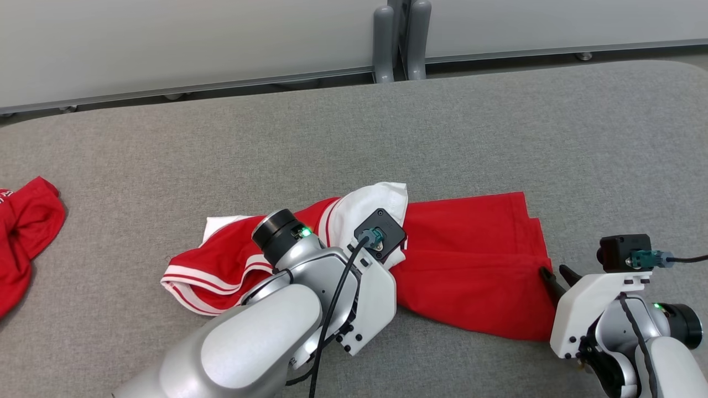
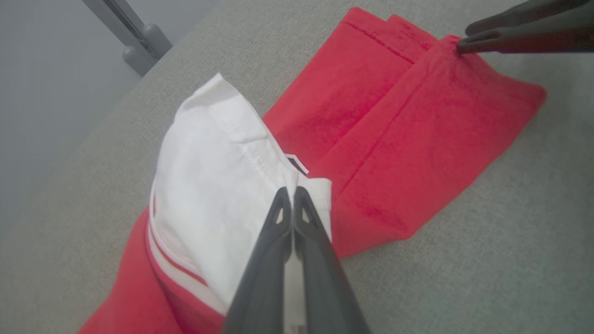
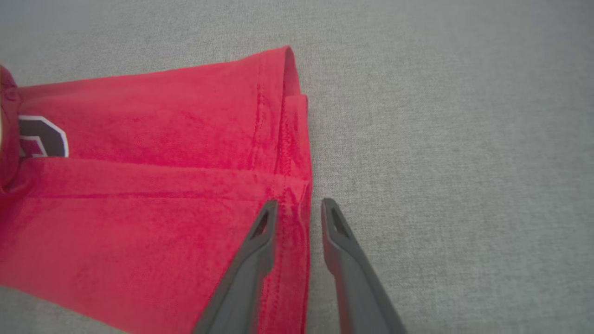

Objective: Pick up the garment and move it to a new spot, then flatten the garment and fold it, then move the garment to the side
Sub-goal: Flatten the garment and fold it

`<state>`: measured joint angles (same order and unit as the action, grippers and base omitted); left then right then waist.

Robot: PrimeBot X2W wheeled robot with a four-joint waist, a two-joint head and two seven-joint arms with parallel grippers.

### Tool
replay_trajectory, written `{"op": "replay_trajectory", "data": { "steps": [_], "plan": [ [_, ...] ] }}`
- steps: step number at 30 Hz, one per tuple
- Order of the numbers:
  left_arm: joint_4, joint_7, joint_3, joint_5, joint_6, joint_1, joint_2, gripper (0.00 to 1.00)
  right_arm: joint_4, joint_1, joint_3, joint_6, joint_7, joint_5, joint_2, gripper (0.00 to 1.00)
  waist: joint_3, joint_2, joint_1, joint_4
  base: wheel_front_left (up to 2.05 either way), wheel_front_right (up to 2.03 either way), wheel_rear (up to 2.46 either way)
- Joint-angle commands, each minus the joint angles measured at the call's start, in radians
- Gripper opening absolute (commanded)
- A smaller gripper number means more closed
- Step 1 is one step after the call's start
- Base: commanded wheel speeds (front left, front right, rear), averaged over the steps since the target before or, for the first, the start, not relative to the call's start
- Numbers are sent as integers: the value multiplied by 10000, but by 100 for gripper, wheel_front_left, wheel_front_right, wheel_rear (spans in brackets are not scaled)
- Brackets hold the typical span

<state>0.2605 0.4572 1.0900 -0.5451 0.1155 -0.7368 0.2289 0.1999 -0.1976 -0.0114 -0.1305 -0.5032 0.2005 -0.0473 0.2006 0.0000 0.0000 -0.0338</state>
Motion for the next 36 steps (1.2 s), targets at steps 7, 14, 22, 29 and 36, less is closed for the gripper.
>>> {"op": "replay_trajectory", "data": {
  "steps": [7,14,22,29,36],
  "plan": [
    [-65,32,-32,-53,96,5,154,0,-22,216,5,-6,26,239,-61,42,-5,0,0,-116,0,0,0],
    [-79,-16,-86,-116,181,25,212,0,241,125,153,-6,367,487,-61,42,-33,0,0,-123,0,0,0],
    [-79,41,-79,-240,199,78,264,0,503,-95,256,-6,436,460,-63,34,-38,0,0,-107,0,0,0],
    [-141,34,-33,-301,195,107,318,0,612,-291,390,-6,331,533,-61,24,-62,0,0,-98,0,0,0],
    [-176,-178,-133,-397,280,161,337,0,436,-260,558,-6,420,803,-61,0,-193,0,0,-95,0,0,0]
  ]
}}
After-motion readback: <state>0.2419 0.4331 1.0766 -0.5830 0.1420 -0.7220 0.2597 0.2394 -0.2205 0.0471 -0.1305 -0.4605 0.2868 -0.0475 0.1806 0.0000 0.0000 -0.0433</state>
